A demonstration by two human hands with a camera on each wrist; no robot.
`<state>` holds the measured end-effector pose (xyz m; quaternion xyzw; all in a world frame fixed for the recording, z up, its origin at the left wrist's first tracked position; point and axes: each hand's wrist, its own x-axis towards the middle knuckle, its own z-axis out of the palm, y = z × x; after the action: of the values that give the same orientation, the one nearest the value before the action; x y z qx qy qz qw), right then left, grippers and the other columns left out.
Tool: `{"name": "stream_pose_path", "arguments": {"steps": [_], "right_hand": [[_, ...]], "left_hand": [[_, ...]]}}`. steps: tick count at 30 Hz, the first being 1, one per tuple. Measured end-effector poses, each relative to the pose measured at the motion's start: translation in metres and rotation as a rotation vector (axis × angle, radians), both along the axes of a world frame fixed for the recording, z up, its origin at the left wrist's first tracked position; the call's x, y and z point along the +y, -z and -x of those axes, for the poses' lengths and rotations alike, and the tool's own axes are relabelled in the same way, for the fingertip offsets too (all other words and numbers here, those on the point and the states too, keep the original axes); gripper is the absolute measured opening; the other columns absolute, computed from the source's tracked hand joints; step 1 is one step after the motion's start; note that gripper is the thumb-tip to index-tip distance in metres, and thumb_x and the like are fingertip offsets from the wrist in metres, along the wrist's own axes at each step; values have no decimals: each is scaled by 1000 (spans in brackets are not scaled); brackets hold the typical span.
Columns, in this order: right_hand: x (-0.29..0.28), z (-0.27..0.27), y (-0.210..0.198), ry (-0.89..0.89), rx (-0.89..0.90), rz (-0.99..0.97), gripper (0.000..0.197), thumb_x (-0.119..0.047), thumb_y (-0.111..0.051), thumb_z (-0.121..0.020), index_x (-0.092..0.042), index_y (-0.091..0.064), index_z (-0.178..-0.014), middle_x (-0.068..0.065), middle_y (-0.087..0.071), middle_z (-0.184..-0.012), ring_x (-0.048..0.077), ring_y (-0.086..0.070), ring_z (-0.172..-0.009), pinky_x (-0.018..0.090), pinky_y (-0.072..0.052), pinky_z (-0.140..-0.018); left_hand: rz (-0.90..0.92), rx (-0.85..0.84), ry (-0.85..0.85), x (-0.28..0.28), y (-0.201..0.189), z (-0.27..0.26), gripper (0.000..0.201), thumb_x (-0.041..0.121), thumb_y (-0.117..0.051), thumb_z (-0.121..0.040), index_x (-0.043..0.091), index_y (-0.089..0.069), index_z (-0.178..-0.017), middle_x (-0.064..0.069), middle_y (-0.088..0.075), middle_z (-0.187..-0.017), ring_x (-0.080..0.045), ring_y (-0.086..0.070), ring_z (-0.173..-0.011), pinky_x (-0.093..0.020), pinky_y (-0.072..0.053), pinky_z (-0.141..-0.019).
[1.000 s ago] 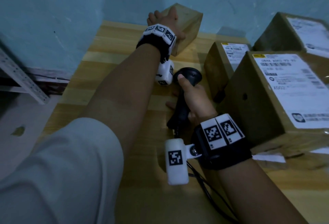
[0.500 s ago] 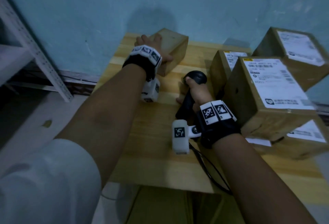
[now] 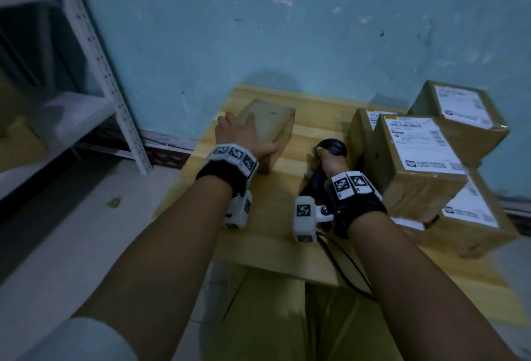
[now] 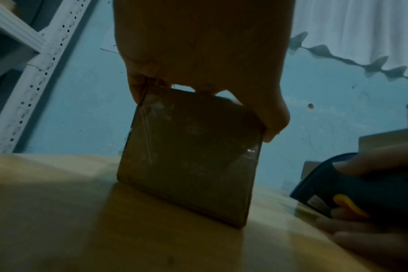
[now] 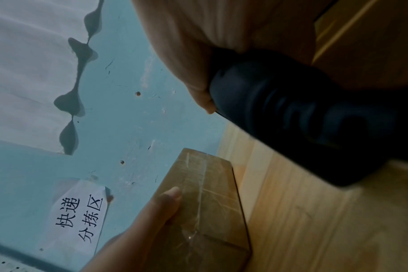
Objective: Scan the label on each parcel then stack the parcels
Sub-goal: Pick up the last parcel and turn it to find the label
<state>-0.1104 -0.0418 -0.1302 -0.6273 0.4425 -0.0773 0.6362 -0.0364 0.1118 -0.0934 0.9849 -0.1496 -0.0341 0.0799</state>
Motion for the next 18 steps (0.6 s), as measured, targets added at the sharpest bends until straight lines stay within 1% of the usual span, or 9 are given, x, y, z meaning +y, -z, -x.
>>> {"name": "stream_pose_path", "arguments": {"steps": [2,6,7,9,10,11,14,16,18], "right_hand": [[0,7,-1,-19,14,45,70,-41,-53,-91,2,-31,-141,16,-49,-135,38,-50,-120,41,-41,-102],[2,18,-1,3,-73,30,66,-39,-51,-93,3,-33,-140,21,-48,-136,35,-50,-121,34,-40,-94],[6,20,-3,-21,-81,22,64,-39,-51,-93,2,-36,-139,22,-53,-129,34,-55,-114,33,-43,-88],[15,28,-6,-70,-144,-106,50,-35,-53,-93,1,-46,-127,21,-62,-92,28,-65,-73,28,-50,-62],[19,30,-6,-52,-183,-188,41,-32,-53,-93,1,-48,-117,17,-57,-75,24,-59,-56,24,-48,-49],[22,33,-5,-24,-220,-237,35,-30,-53,-93,0,-48,-112,13,-52,-67,23,-53,-49,21,-45,-42],[27,35,-4,-27,-290,-292,32,-31,-53,-93,-3,-49,-108,9,-48,-64,22,-51,-50,20,-43,-41],[29,36,-7,-46,-320,-294,31,-34,-52,-93,-5,-49,-104,7,-49,-63,21,-53,-46,20,-41,-43],[30,37,-13,-55,-367,-309,29,-32,-52,-93,-5,-50,-103,8,-49,-65,20,-53,-47,21,-43,-43]], "left_hand": [[3,-12,-10,5,2,10,98,73,-50,-73,23,-14,-149,-21,-24,-142,-38,-24,-130,-43,-26,-106],[95,5,-28,16,1,29,93,72,-49,-74,23,-19,-147,-21,-26,-140,-38,-26,-128,-43,-27,-105],[172,29,-53,20,0,32,90,72,-48,-75,25,-21,-147,-20,-27,-141,-39,-26,-129,-44,-27,-106],[443,138,-109,27,3,29,85,72,-47,-75,27,-29,-145,-18,-30,-143,-38,-28,-132,-45,-28,-109],[629,211,-122,31,4,28,85,73,-46,-73,25,-35,-142,-16,-35,-143,-36,-33,-132,-45,-30,-110],[818,277,-125,35,4,29,85,73,-45,-71,21,-42,-138,-15,-42,-140,-33,-40,-129,-42,-34,-107],[1121,390,-135,41,6,32,61,54,-42,-91,8,-52,-129,-10,-57,-123,-24,-56,-108,-31,-42,-90],[1218,458,-127,43,11,34,55,51,-42,-93,9,-53,-127,-13,-60,-125,-26,-58,-108,-37,-47,-95],[1288,513,-130,44,15,38,66,62,-45,-84,13,-53,-127,-14,-60,-126,-29,-59,-111,-45,-45,-102]]}}
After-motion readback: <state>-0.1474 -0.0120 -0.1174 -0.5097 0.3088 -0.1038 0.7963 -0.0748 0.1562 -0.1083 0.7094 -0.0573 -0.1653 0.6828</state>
